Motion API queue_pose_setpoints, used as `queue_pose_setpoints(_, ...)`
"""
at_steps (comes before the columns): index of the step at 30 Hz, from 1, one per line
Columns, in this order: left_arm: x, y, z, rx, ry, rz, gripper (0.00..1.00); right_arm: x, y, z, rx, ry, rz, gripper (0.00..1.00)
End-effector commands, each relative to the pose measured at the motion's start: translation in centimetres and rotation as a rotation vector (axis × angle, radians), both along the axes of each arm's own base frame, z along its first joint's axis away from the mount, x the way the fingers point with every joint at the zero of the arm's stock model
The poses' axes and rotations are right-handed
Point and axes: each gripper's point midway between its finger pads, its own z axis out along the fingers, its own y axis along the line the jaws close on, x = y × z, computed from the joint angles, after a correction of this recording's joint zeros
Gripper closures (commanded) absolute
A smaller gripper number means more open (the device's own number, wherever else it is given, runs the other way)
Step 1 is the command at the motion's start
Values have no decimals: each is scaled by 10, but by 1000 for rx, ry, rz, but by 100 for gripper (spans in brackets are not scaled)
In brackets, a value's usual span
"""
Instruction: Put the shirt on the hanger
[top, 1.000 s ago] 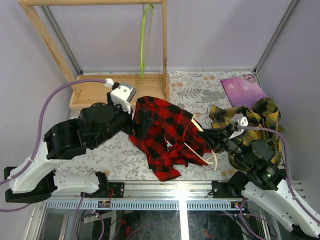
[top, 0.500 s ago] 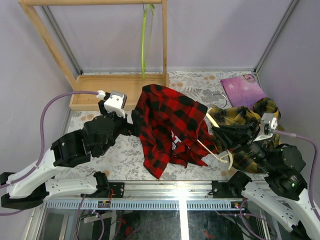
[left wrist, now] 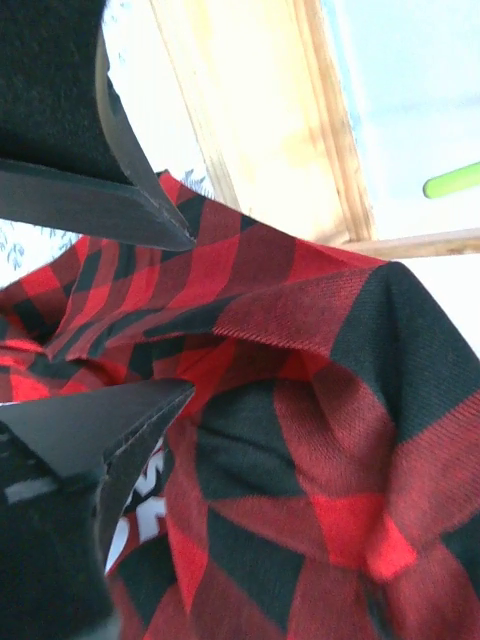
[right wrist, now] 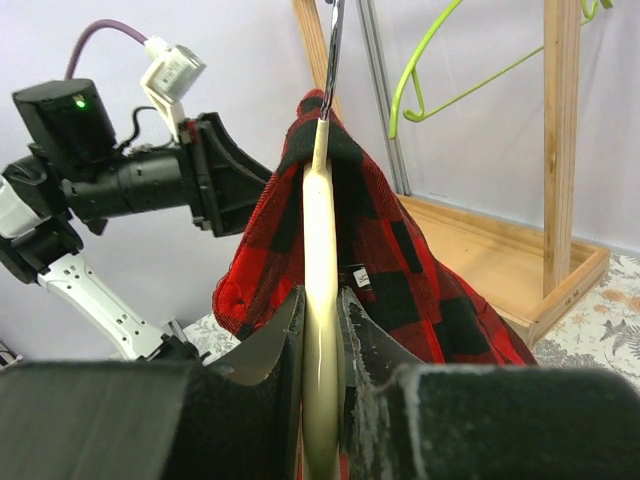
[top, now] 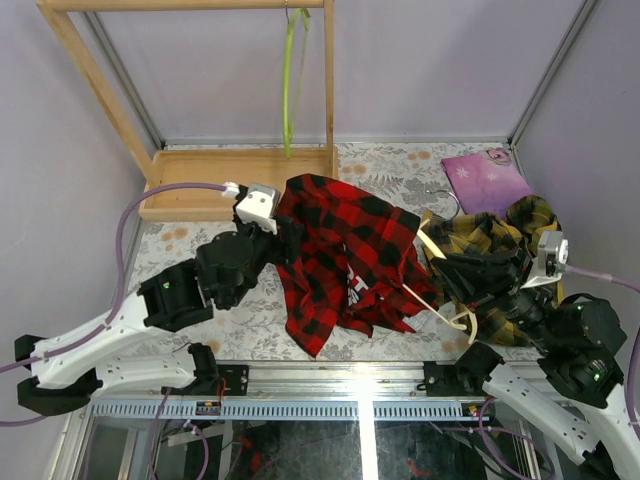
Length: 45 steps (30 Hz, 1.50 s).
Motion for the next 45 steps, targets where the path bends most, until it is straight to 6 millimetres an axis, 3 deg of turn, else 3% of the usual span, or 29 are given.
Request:
queue_pose_setpoints(1, 18, 7, 5, 13, -71, 124, 49, -30, -23, 64, 164, -150, 28, 100)
queue_pose_setpoints(4, 19, 10, 0, 34, -72, 135, 57, -34, -25, 66, 173, -157, 31, 100)
queue_pose_setpoints(7, 17, 12, 7, 23, -84, 128, 71, -36, -27, 67, 184, -162, 36, 100)
queue_pose_setpoints(12, 16, 16, 35, 37, -132, 104, 97, -39, -27, 68, 203, -165, 49, 100)
queue_pose_setpoints(16, 19, 26, 60, 69, -169, 126, 100, -41, -26, 68, 203, -163, 62, 100)
queue_pose_setpoints(17, 19, 28, 64, 76, -173, 126, 99, -42, -26, 67, 203, -161, 65, 100)
queue_pose_setpoints(23, -2, 18, 76, 57, -172, -55, 45, -44, -25, 61, 199, -148, 79, 100)
queue_pose_setpoints(27, -29, 7, 90, 7, -198, -243, 26, -43, -22, 56, 187, -130, 87, 100)
queue_pose_setpoints(35, -64, -20, 131, 39, -316, -537, 8, -43, 1, 42, 119, -96, 184, 100)
queue_pose_setpoints(40, -82, -45, 127, 124, -320, -721, 7, -45, 12, 30, 91, -76, 237, 100)
queue_pose_setpoints(45, -106, -66, 114, 187, -259, -927, 15, -49, 19, 21, 72, -59, 282, 100)
